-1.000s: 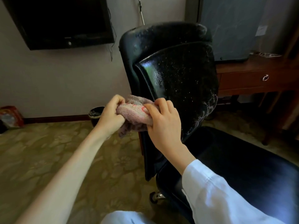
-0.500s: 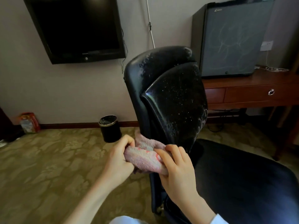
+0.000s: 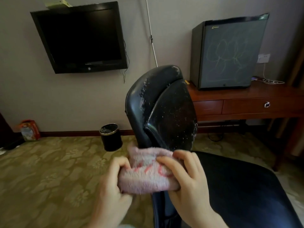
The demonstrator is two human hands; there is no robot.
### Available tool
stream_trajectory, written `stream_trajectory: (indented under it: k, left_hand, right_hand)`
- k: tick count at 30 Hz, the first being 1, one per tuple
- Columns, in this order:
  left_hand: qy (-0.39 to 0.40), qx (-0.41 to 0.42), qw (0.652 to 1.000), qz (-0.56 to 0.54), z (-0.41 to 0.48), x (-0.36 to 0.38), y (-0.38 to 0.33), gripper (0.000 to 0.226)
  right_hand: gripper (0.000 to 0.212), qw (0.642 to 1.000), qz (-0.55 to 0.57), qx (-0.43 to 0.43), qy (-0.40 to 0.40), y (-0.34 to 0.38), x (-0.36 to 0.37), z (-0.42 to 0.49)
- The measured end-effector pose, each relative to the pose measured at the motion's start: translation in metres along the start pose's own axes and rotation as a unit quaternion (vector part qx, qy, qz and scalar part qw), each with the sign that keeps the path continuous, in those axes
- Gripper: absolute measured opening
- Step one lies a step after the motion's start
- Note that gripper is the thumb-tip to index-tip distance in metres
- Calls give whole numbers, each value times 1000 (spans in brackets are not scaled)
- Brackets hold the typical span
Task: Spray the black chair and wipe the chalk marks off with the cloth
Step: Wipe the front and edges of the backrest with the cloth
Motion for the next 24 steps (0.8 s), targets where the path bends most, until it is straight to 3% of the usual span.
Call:
stream_trajectory:
  k: [3,7,15,18,24]
  left_hand:
    - [-32,94,994,43,36,-32,-39,70]
    - [-26,111,994,5,60,-61,-68,50]
    - [-29,172,981,87,89,-76,-97,51]
    - [-29,186,974,128,95,-77,-101,64]
    - [22,185,958,218,117,-85,-104,69]
  right_hand:
    - [33,999,7,-2,-31,7,-13,45]
    - [32,998,8,-25,-50,15,-20,84]
    - [36,997,35,-29,-61,11,-25,116]
    - [38,997,32,-37,-54,5,-23,122]
    - [41,994,108,8,-30,-10,-6,135]
Point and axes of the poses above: each hand's wrist, its own z-axis towards the middle knuckle, its own x-axis out of the palm, y = z × x, the point moved 3 cm from there along z, towards the middle knuckle, and after that the axes turned 7 degrees about y, right-handed, at the moved point
